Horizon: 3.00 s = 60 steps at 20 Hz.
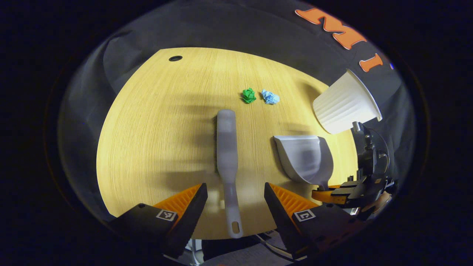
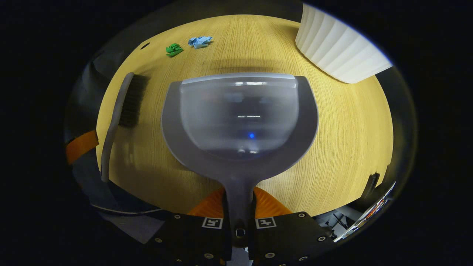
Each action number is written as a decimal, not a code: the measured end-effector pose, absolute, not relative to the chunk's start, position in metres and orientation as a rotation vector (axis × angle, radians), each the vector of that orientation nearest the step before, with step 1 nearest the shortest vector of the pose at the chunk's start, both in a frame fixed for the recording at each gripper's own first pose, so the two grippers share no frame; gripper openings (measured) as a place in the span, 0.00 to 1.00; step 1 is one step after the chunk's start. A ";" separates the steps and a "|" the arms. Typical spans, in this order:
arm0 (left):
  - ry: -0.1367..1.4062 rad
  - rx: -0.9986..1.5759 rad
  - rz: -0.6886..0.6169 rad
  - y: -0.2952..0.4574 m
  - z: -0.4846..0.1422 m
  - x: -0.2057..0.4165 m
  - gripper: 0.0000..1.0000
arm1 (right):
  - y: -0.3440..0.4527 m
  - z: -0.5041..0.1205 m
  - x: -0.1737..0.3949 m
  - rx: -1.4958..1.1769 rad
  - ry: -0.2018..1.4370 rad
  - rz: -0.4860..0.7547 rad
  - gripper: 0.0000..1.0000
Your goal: Pick up the small broom and dustpan from the desktop, sweep the trash into the dustpan with the broom, and then empty the trash into the garbage bin.
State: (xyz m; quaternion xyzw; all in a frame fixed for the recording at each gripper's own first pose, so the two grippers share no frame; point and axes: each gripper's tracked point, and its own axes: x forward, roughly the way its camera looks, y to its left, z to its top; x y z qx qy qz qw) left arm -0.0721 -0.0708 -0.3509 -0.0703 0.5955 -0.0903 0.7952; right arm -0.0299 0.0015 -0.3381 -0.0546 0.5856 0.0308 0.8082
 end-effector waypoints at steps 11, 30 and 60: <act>1.401 0.055 -0.194 -0.059 -0.399 -0.088 0.94 | -0.001 -0.337 -0.027 -0.113 1.256 0.072 0.18; 1.366 0.224 -0.339 -0.021 -0.403 -0.074 0.11 | -0.002 -0.335 -0.025 -0.178 1.224 0.099 0.18; 1.248 0.873 -0.871 -0.079 -0.436 0.184 0.11 | 0.022 -0.325 -0.019 -0.370 1.163 0.197 0.18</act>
